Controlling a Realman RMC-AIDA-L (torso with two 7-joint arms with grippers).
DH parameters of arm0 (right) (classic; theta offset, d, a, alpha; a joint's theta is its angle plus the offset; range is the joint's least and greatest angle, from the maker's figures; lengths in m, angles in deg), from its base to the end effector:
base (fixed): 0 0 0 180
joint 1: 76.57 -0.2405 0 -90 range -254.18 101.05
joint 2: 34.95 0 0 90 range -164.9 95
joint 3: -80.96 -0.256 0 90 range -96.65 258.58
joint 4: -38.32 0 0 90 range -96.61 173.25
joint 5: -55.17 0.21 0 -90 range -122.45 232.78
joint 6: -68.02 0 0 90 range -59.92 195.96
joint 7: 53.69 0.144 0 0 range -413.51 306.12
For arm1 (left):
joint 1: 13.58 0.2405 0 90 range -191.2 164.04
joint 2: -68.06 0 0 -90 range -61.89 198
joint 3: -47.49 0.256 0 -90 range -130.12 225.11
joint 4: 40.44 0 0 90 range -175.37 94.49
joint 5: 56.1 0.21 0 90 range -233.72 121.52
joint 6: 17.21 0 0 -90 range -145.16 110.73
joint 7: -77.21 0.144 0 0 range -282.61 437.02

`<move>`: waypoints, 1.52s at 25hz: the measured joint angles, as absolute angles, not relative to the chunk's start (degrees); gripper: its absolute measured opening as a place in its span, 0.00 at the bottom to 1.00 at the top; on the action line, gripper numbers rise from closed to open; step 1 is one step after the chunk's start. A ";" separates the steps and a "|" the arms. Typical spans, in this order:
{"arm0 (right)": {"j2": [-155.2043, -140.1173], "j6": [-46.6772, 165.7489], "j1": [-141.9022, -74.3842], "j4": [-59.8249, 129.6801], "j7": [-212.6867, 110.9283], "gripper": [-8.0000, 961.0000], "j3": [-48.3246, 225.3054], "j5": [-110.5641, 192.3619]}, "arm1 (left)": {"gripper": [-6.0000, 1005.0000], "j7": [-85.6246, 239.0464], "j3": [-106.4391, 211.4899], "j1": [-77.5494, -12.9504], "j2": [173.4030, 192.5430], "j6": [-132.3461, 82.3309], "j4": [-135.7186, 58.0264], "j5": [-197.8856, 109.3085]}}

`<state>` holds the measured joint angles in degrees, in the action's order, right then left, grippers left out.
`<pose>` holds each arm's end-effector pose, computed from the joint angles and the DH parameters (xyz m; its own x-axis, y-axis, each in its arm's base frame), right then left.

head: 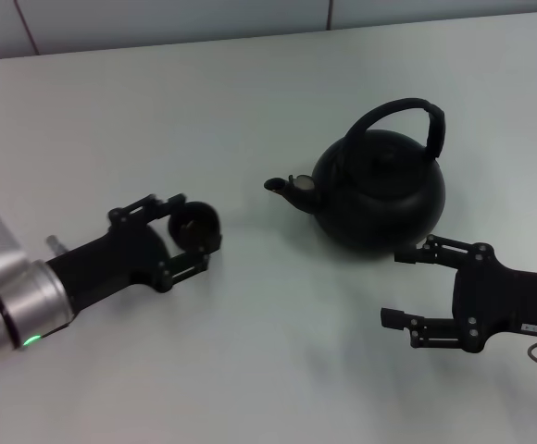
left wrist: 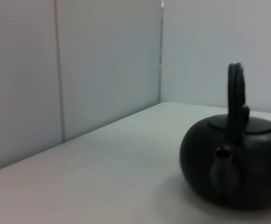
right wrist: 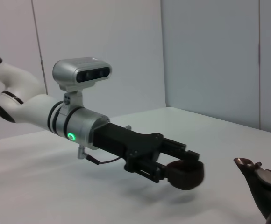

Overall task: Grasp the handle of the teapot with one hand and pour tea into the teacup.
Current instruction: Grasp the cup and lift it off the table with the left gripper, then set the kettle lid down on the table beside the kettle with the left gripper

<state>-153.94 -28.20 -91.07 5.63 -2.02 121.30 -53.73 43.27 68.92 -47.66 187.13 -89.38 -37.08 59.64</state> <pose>0.3225 0.2341 -0.0077 0.8224 -0.1445 -0.5502 -0.3353 -0.9045 -0.2636 -0.2813 0.3095 -0.0845 0.8438 0.1113 0.5250 0.3559 -0.8482 -0.3923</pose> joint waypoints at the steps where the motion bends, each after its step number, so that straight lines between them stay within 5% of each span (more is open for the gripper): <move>1: -153.94 -28.23 -91.07 5.64 -2.02 0.85 121.30 -53.73 | 0.71 43.32 68.93 -48.24 187.14 -89.06 -37.67 59.65; 38: -154.02 -28.04 -91.24 5.89 -2.11 0.85 121.30 -53.73 | 0.73 51.04 67.09 -51.81 187.22 -80.58 -45.61 59.99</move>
<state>-154.02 -28.04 -91.24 5.89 -2.11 121.30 -53.73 51.04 67.09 -51.81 187.22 -80.58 -45.61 59.99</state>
